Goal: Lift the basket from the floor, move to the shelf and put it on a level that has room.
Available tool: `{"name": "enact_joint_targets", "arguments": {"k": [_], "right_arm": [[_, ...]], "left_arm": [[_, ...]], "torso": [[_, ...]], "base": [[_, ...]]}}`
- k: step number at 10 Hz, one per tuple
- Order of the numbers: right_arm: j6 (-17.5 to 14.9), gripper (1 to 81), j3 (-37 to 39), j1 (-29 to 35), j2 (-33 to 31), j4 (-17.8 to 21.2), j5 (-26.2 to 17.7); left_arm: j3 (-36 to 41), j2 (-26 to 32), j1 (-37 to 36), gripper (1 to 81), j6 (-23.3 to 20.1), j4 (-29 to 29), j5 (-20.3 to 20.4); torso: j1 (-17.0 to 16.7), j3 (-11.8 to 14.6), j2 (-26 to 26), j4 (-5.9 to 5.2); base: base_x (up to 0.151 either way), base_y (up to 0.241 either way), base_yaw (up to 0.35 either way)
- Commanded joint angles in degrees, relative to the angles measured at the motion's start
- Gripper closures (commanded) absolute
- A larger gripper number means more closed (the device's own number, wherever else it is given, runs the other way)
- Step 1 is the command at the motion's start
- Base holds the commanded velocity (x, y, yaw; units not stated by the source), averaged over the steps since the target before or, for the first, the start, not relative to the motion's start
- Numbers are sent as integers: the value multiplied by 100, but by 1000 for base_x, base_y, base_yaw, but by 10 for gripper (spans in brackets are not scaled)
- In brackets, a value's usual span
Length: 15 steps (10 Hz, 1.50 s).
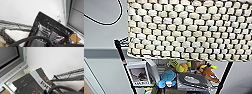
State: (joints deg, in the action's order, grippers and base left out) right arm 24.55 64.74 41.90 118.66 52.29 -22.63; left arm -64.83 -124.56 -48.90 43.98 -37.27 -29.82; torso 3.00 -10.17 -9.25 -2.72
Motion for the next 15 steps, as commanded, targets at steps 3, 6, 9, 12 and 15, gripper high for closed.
{"name": "enact_joint_targets", "arguments": {"k": [3,6,9,12,15], "right_arm": [[-144,811,678,1131,600,-17,251],[-161,811,950,1289,766,-25,162],[-205,811,1205,1272,942,-43,-23],[-293,811,1549,946,1206,-43,13],[-723,811,2005,701,1689,-43,47]], "left_arm": [[-592,-579,-1117,811,-92,9,565],[-785,-685,-1222,811,-92,-9,556],[-1057,-825,-1215,811,-101,52,424],[-1427,-948,-810,811,-171,229,415],[-1928,-1186,-626,811,-180,492,196]], "torso": [[2,0,0,0],[2,0,0,0],[5,0,2,0],[5,0,2,0],[5,-2,2,0]], "base": [[0,0,0],[0,0,0],[0,0,0],[0,0,0],[0,0,0]]}}
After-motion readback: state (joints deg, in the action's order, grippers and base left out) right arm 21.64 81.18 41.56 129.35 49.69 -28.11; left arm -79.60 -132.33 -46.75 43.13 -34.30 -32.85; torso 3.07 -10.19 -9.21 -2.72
